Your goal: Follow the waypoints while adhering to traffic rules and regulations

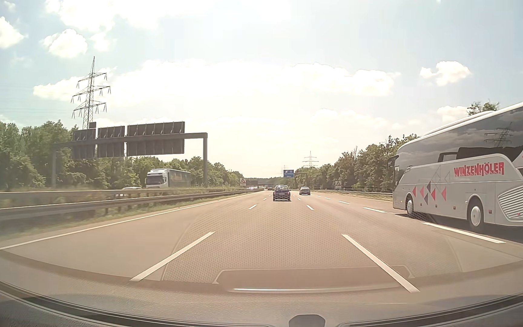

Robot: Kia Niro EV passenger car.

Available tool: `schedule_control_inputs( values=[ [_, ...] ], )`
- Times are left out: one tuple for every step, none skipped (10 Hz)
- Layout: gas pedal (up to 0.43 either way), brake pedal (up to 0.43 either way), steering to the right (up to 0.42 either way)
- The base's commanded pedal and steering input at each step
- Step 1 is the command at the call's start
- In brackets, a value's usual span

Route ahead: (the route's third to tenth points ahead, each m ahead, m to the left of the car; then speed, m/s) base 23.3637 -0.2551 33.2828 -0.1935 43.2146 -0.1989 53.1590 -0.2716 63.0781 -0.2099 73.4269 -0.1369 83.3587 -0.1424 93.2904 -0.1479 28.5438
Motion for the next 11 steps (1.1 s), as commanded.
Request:
schedule_control_inputs(
  values=[
    [0.268,0.03,0.002],
    [0.268,0.03,0.002],
    [0.268,0.03,0.002],
    [0.268,0.03,0.002],
    [0.268,0.03,0.002],
    [0.268,0.03,0.001],
    [0.268,0.03,0.001],
    [0.268,0.03,-0.001],
    [0.268,0.03,-0.001],
    [0.268,0.03,-0.001],
    [0.268,0.03,-0.001]
  ],
)
